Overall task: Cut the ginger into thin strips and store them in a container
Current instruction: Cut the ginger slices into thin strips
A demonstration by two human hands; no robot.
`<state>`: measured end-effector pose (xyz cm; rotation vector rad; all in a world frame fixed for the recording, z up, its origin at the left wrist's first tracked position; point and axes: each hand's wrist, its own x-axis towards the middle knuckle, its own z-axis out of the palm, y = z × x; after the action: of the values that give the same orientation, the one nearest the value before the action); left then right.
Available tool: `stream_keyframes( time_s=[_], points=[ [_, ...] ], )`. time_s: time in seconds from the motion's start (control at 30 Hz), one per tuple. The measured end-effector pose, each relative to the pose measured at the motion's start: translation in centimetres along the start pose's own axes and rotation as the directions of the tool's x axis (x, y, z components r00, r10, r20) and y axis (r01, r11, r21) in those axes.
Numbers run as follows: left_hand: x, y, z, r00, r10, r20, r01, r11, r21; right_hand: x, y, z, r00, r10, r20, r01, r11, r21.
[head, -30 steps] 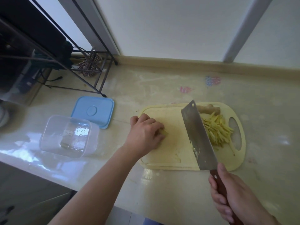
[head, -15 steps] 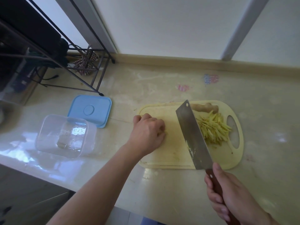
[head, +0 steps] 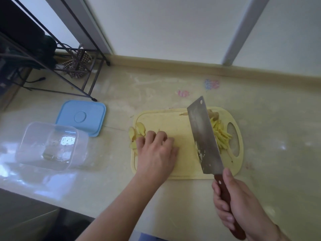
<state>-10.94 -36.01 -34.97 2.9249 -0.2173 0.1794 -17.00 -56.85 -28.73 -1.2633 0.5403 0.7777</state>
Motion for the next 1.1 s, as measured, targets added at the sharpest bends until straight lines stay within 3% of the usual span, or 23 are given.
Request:
stream_keyframes(
  time_s=[0.13,0.27,0.53,0.7,0.8,0.93,1.1],
  points=[
    [1.8,4.9,0.0,0.985,-0.169,0.021,0.162,0.893,-0.42,0.1,-0.8,0.3,0.993,-0.089,-0.079,0.091,0.996,0.021],
    [3.0,9.1,1.8,0.962,-0.27,0.027,0.251,0.847,-0.468,0.1,-1.3,0.5,0.983,-0.115,-0.145,0.125,0.991,0.056],
    [3.5,8.7,3.5,0.974,-0.227,0.005,0.208,0.883,-0.42,-0.7,-1.5,-1.2,0.978,-0.123,-0.166,0.139,0.986,0.087],
    [3.1,1.7,0.9,0.993,-0.107,-0.048,0.075,0.898,-0.434,-1.1,-1.5,-2.1,0.972,-0.16,-0.172,0.175,0.982,0.072],
    [2.0,-3.1,-0.3,0.996,-0.089,0.014,0.088,0.926,-0.368,-1.0,-1.3,-2.0,0.975,-0.164,-0.15,0.175,0.983,0.063],
    [0.2,-4.3,-0.2,0.994,0.047,0.103,-0.014,0.954,-0.3,-0.7,-0.7,-1.4,0.982,-0.14,-0.129,0.147,0.988,0.045],
    [-0.6,-3.1,1.0,0.994,0.105,-0.011,-0.105,0.982,-0.157,-0.7,-0.3,-0.9,0.985,-0.127,-0.117,0.129,0.992,0.011]
  ],
)
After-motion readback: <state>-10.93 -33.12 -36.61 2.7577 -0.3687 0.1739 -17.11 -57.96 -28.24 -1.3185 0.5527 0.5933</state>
